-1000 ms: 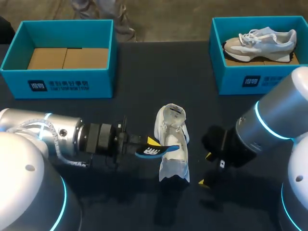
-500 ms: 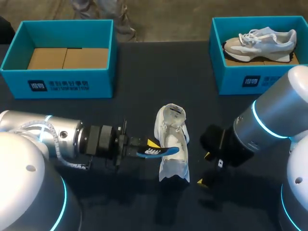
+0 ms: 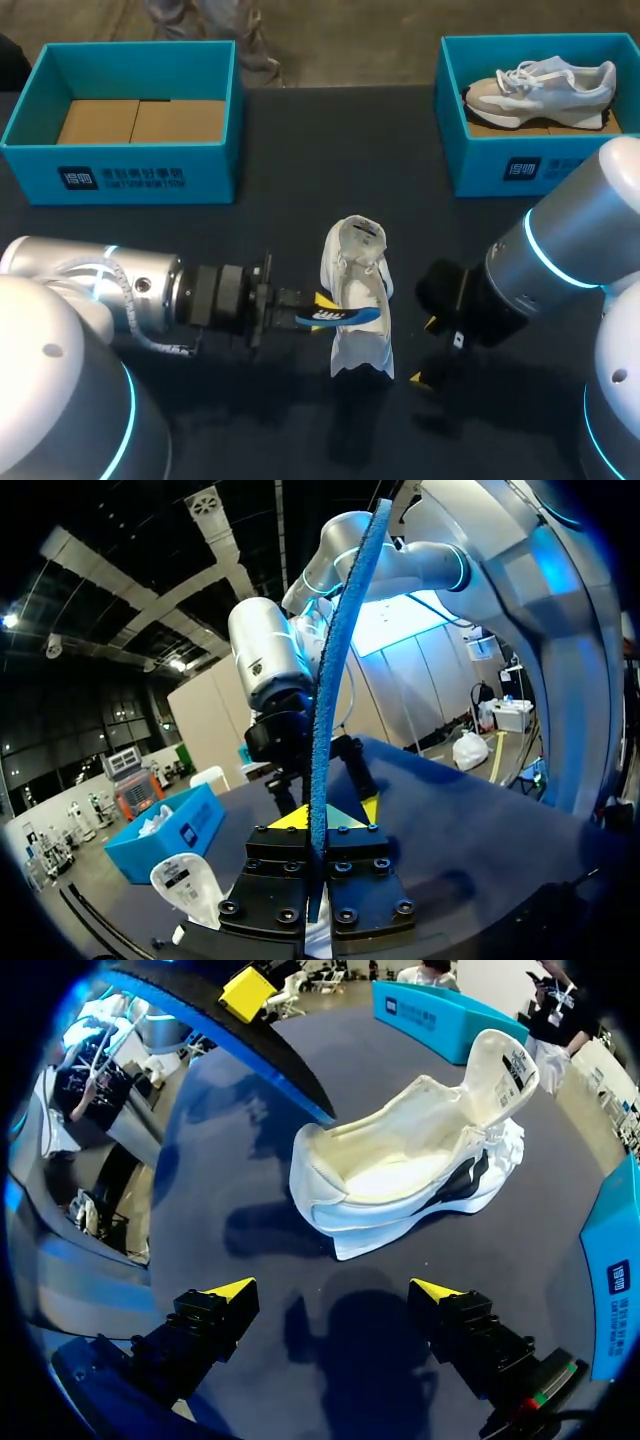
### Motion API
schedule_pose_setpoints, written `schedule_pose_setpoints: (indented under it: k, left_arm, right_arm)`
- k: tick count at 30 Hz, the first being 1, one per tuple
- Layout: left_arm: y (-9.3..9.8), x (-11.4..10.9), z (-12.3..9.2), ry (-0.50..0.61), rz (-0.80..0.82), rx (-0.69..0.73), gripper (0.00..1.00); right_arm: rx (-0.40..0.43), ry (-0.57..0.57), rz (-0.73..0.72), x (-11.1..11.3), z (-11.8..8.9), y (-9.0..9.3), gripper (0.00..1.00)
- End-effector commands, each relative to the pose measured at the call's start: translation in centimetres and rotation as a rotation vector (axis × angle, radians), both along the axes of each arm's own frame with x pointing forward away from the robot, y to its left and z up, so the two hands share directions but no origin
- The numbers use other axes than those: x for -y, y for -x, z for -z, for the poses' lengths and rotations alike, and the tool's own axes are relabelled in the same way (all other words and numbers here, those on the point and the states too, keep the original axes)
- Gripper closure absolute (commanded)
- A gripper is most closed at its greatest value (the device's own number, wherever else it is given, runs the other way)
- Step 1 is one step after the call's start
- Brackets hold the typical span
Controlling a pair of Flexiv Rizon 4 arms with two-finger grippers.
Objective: Take the shoe out of the shoebox, open the shoe tongue, remove and reinsert the insole, then place the shoe into the shoebox
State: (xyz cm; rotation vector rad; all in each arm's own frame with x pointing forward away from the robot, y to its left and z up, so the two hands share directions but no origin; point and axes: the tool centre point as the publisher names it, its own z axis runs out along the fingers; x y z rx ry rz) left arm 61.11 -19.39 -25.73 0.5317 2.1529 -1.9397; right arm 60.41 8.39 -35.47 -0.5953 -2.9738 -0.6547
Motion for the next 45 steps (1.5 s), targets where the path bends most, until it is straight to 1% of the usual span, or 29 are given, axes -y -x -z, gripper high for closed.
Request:
schedule_pose_setpoints:
  k: [1,6,24,30,36,45]
  left_arm:
    - [-0.6,0.8,0.4,0.011,0.005,0.001,1.00]
    - [-1.0,1.2,0.5,0.027,0.004,0.007,1.00]
    - [-1.3,2.3,0.8,0.036,0.021,0.015,1.00]
    - [-1.4,2.3,0.8,0.040,0.018,0.015,1.00]
    - [-2.1,3.1,1.5,0.043,0.014,0.011,1.00]
    - [-2.7,4.1,2.0,0.047,0.014,0.013,1.00]
  right_arm:
    - [0.002,-0.001,0.001,0.0,0.1,0.1,0.00]
    - [0.002,-0.001,0.001,0.0,0.1,0.1,0.00]
    - [0.002,-0.001,0.001,0.0,0.1,0.1,0.00]
    - [0.002,-0.001,0.001,0.0,0.1,0.1,0.00]
    - [0.002,-0.001,0.001,0.0,0.1,0.1,0.00]
    - [0.002,-0.001,0.001,0.0,0.1,0.1,0.00]
